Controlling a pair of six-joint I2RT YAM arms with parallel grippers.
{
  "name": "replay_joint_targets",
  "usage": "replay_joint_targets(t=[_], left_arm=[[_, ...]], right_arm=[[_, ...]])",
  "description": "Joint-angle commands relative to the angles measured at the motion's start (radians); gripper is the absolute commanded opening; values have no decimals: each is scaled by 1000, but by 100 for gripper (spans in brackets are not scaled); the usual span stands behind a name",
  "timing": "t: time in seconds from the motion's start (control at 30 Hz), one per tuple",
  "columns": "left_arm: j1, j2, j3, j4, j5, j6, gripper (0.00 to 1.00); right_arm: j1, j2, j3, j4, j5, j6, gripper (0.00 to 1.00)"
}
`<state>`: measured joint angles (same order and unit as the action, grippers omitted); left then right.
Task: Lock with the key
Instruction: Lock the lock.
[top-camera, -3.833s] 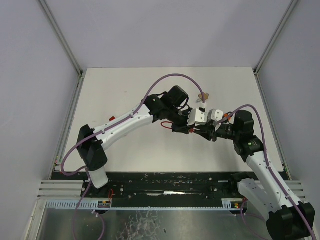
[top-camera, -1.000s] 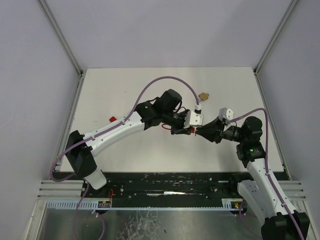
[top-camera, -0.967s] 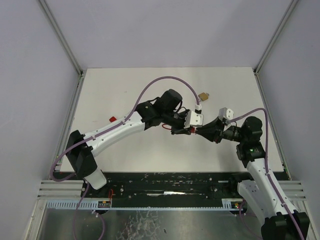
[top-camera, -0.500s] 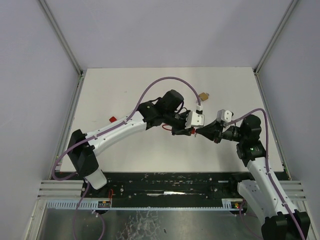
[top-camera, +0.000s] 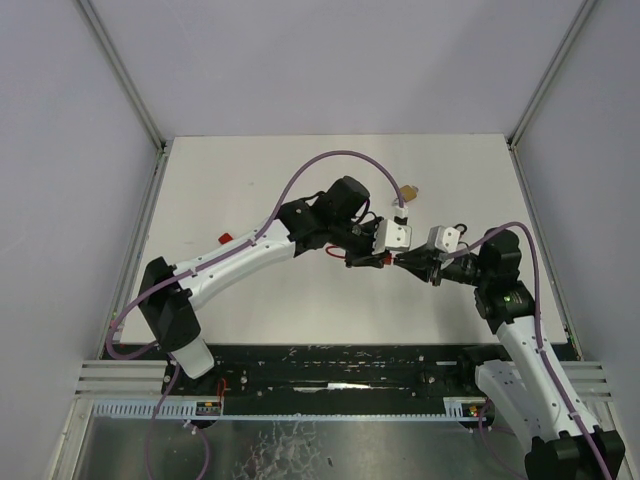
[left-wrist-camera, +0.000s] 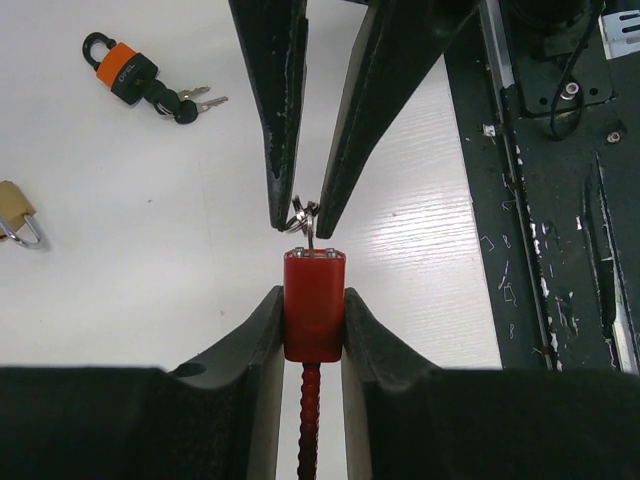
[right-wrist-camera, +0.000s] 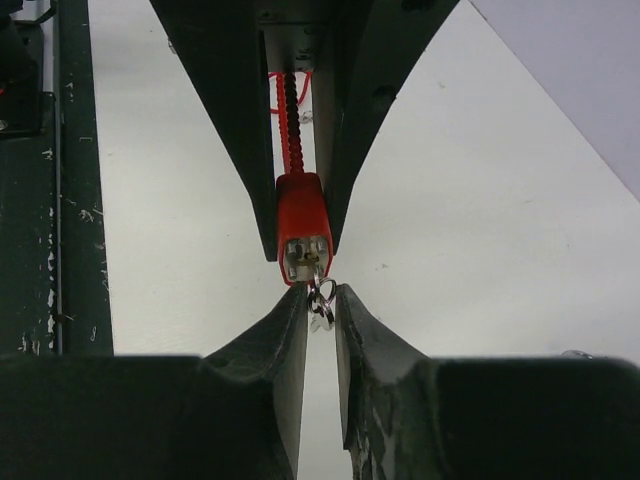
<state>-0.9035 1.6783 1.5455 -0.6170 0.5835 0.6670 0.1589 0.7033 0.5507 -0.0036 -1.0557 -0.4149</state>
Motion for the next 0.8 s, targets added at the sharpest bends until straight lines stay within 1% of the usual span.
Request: replay_joint_targets(t=[0.0, 0.1, 0.17, 0.2, 0.23, 0.3, 0.33, 0.37, 0.43, 0.5, 0.57, 0.6, 0.7, 0.73, 0.77], left_arm=[[-6, 4, 47, -11, 18, 14, 0], [-7, 6, 52, -14, 24, 13, 0], [-7, 6, 54, -16, 25, 13, 0], [-7, 5, 54, -17, 25, 11, 0], [-7, 6, 54, -18, 23, 6, 0], [-7, 2, 56, -27, 19, -9, 0], [-6, -1, 54, -32, 15, -16, 0], [-5, -8, 47, -37, 11, -20, 0], [4, -27, 17, -27, -1, -34, 0], [19, -42, -7, -4, -6, -64, 0], [39, -46, -11, 8, 14, -133, 0], [46, -45, -12, 12, 22, -170, 0], [53, -49, -43, 36, 14, -292, 0], [53, -54, -65, 58, 2, -336, 0], [53, -61, -87, 76, -10, -375, 0]], right_arm=[[6, -8, 35, -12, 39, -28, 22], [7, -15, 35, -2, 33, -21, 21], [6, -26, 29, 30, 3, 23, 23], [6, -32, 22, 56, -24, 48, 26], [7, -40, 14, 78, -45, 62, 30], [5, -57, 13, 83, -37, 82, 39], [-3, -62, 28, 31, -32, 67, 48], [-12, -65, 61, -48, -23, 17, 54], [-27, -56, 124, -183, -13, -58, 59], [-37, -54, 166, -254, 0, -96, 62], [-38, -50, 162, -244, -24, -71, 65], [-38, -40, 154, -218, -66, -40, 68], [-38, 45, 167, -180, -248, 0, 66], [-38, 75, 188, -207, -274, -20, 66], [-38, 105, 217, -274, -273, -88, 65]])
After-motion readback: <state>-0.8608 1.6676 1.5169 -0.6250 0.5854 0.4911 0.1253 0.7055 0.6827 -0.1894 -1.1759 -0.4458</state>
